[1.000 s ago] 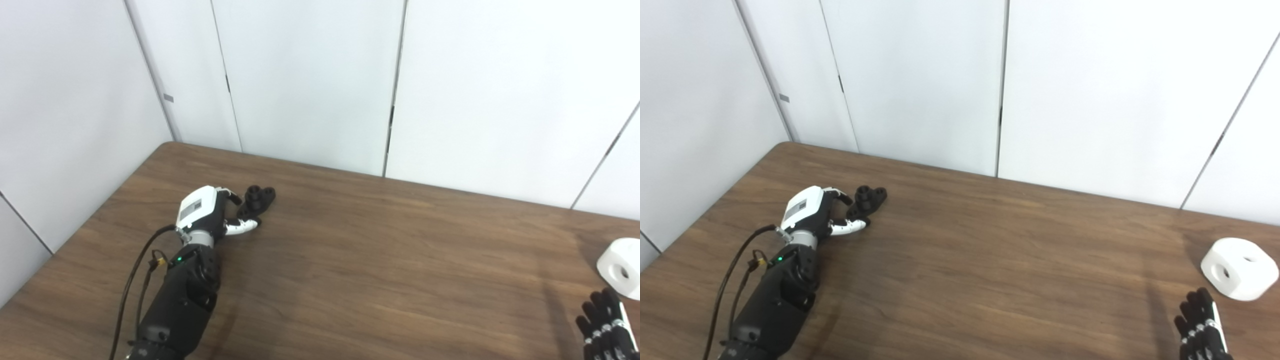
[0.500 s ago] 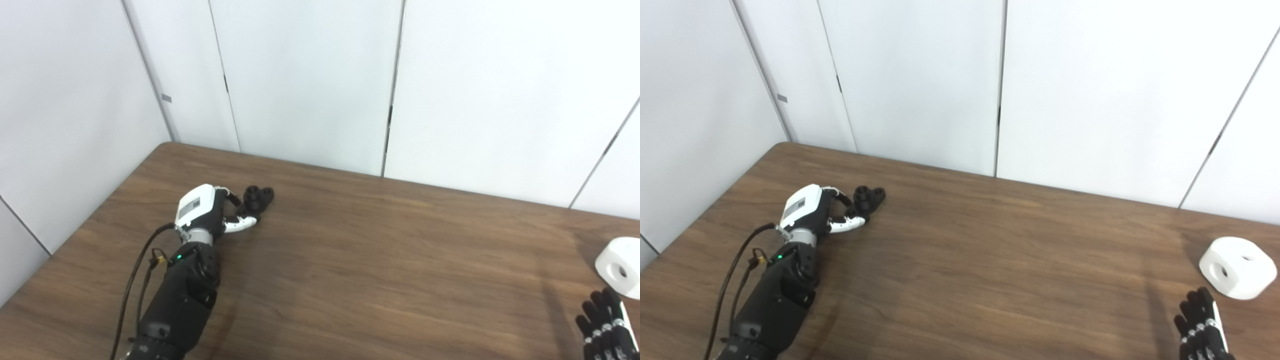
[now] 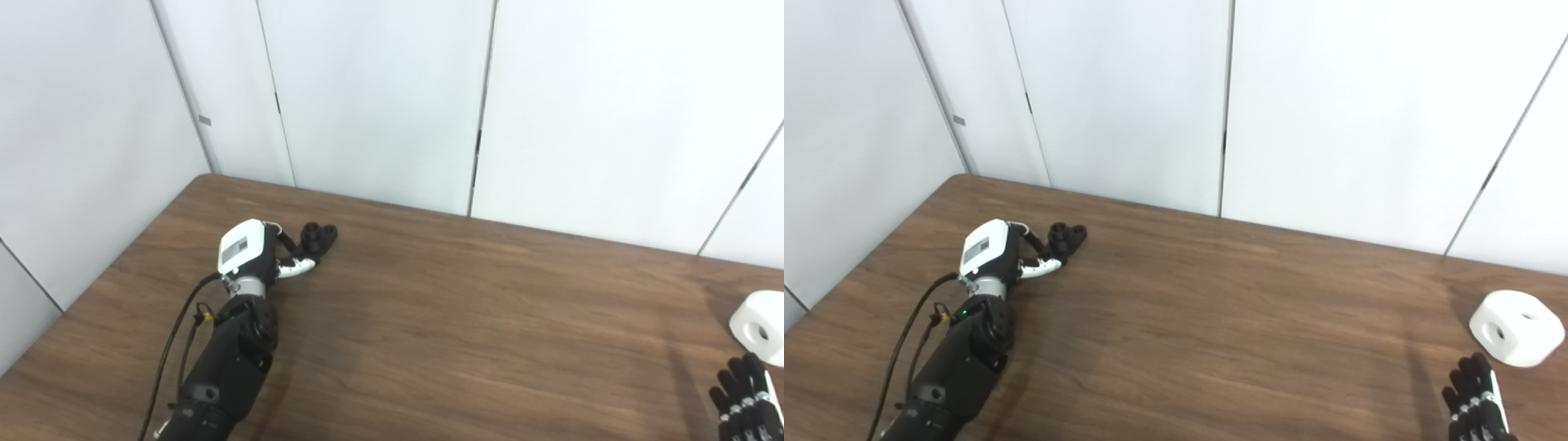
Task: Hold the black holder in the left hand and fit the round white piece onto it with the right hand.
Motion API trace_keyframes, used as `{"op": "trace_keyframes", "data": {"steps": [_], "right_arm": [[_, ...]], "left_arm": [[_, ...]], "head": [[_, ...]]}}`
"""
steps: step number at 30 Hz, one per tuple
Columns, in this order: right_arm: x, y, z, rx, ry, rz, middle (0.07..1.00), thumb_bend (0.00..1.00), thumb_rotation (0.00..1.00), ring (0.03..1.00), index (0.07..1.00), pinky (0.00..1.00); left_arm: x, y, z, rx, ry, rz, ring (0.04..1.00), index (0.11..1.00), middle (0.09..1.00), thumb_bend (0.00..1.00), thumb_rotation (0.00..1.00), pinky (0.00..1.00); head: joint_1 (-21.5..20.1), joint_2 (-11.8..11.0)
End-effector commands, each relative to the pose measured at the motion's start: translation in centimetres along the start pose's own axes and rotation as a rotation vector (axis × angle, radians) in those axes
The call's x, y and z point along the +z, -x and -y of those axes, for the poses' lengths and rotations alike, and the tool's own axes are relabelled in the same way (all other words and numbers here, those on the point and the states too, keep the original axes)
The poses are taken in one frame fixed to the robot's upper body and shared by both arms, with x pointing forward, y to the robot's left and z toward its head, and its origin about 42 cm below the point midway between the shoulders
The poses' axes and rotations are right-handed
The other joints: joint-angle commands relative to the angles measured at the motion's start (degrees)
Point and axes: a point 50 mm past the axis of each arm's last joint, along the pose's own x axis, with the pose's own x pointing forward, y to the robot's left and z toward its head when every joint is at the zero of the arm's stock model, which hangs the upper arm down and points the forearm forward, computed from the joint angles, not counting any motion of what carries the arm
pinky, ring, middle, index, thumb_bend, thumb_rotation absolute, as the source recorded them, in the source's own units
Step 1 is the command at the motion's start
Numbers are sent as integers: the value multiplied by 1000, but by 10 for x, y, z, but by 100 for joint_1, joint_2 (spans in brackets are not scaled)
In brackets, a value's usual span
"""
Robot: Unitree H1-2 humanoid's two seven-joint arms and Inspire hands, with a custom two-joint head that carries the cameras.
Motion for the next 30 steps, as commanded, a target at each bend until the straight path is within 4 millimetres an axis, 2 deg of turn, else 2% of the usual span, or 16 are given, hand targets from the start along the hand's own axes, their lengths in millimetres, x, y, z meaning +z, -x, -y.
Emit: {"op": "trace_keyframes", "data": {"steps": [1,8,15,19,25,30], "right_arm": [[-10,46,10,-21,8,-89,1000,692,1000,1000,1000,1000],[-8,46,11,-29,11,-85,1000,711,1000,1000,1000,1000],[-7,46,11,-22,10,-80,1000,705,1000,1000,1000,1000],[-6,44,9,-19,15,-81,1000,707,1000,1000,1000,1000],[-5,42,4,-14,-6,-73,1000,672,1000,1000,1000,1000],[-5,40,0,-8,-2,-71,1000,619,1000,1000,1000,1000]], "left_arm": [[7,-10,-6,43,-1,12,827,483,738,522,45,812],[7,-11,-4,40,16,24,811,484,727,519,42,760],[8,-5,-4,41,106,16,799,484,725,519,41,702],[11,-1,-6,20,163,17,802,484,738,519,41,691],[21,26,-21,-34,192,52,786,483,730,519,41,705],[26,53,-29,-118,209,109,821,484,751,518,42,743]], "head": [[-12,12],[-31,36],[-31,36],[-257,122],[-387,215],[-448,269]]}}
